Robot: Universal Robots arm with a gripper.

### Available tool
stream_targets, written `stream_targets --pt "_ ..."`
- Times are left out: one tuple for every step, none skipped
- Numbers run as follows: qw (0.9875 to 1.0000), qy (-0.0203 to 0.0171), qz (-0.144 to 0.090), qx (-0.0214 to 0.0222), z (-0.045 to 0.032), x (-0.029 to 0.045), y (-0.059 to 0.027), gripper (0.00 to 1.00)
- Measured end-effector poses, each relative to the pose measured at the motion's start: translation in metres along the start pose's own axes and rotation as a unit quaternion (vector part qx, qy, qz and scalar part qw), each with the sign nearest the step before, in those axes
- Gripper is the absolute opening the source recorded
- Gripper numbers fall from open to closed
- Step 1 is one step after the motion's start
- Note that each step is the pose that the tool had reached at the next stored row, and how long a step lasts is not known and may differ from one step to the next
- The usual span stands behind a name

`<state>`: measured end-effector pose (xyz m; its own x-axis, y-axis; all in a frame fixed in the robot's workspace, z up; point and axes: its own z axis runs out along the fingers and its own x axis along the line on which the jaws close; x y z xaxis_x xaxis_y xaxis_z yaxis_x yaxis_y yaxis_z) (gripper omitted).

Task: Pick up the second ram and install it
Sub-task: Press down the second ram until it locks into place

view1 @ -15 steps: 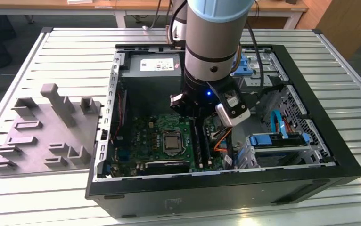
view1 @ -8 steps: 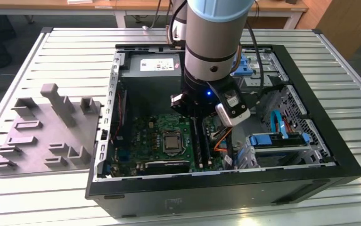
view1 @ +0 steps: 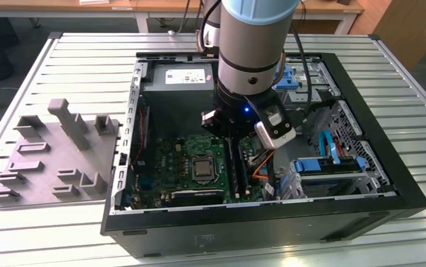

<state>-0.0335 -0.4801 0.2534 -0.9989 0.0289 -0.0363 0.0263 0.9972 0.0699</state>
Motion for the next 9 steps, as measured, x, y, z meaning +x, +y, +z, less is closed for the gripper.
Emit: stream_targets --pt "1.0000 0.0000 0.000 0.0000 0.0000 0.0000 0.0001 0.11" --pt "1.0000 0.0000 0.000 0.0000 0.0000 0.0000 0.0002 0.11" --pt "1.0000 0.0000 0.000 -0.0001 0.0001 0.0000 0.0004 0.11" --pt "1.0000 0.0000 0.000 -0.0001 0.0001 0.0000 0.0008 0.11" --pt "1.0000 0.0000 0.000 -0.0002 0.0001 0.0001 0.0013 0.11" --pt "1.0000 0.0000 0.000 -0.0003 0.0002 0.0001 0.0019 0.11" --pt "1.0000 0.0000 0.000 -0.0005 0.0003 0.0001 0.0026 0.11" --pt "1.0000 0.0000 0.000 -0.0007 0.0004 0.0001 0.0034 0.11" --pt "1.0000 0.0000 0.000 -0.0008 0.0007 0.0002 0.0047 0.11"
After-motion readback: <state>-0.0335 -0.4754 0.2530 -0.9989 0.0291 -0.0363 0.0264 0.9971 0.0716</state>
